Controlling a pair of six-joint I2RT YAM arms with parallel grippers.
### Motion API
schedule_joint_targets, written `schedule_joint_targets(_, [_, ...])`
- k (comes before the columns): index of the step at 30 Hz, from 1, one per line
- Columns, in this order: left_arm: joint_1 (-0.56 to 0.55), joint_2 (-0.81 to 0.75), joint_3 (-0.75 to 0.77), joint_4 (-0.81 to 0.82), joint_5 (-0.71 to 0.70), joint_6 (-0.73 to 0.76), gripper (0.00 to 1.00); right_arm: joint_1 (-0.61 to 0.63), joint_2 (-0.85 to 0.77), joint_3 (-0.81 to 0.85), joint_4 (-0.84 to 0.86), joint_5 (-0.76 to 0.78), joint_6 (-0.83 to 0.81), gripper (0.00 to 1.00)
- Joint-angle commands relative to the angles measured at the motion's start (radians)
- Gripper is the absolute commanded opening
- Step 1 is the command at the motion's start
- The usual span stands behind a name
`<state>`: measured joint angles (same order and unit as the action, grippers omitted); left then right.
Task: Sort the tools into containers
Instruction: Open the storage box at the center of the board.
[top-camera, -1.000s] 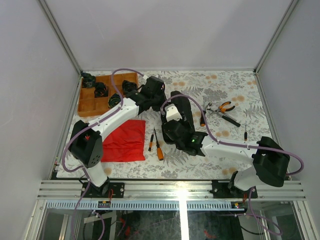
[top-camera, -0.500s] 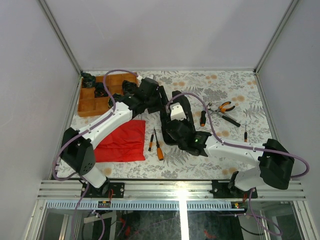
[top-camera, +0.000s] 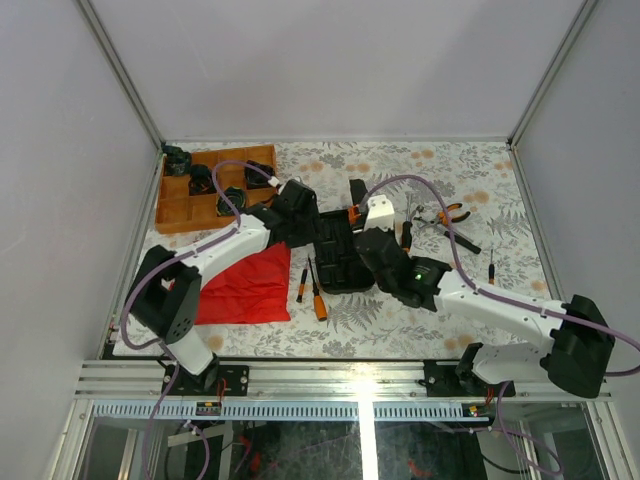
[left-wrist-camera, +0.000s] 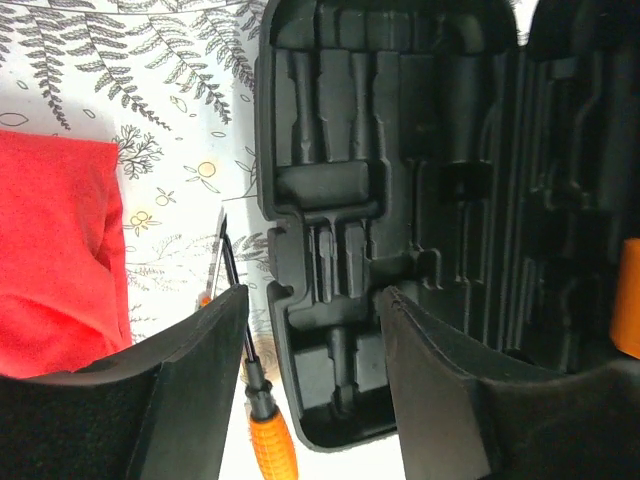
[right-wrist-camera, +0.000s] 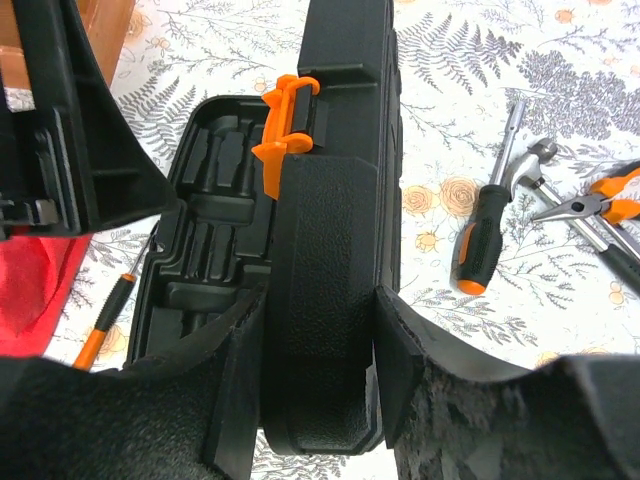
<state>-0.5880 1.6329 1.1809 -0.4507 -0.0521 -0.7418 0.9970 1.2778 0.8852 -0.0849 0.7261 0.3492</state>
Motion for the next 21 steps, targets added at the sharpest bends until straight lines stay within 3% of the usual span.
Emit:
schedule_joint_targets(1, [0.005,0.057,-0.005,0.101,0.014,0.035,0.54,-0.064,-0.094,-0.029,0.045,-0.098,0.08,0.49])
schedule_joint_targets(14, [0.009,0.175,-0.029,0.156,0.04,0.03,0.29,-0.158,-0.222,-0.166,0.055,-0.183,0.191,0.53])
schedule_joint_targets(21, [0.023,0.227,-0.025,0.154,0.049,0.035,0.27,-0.172,-0.303,-0.198,-0.022,-0.162,0.218,0.57])
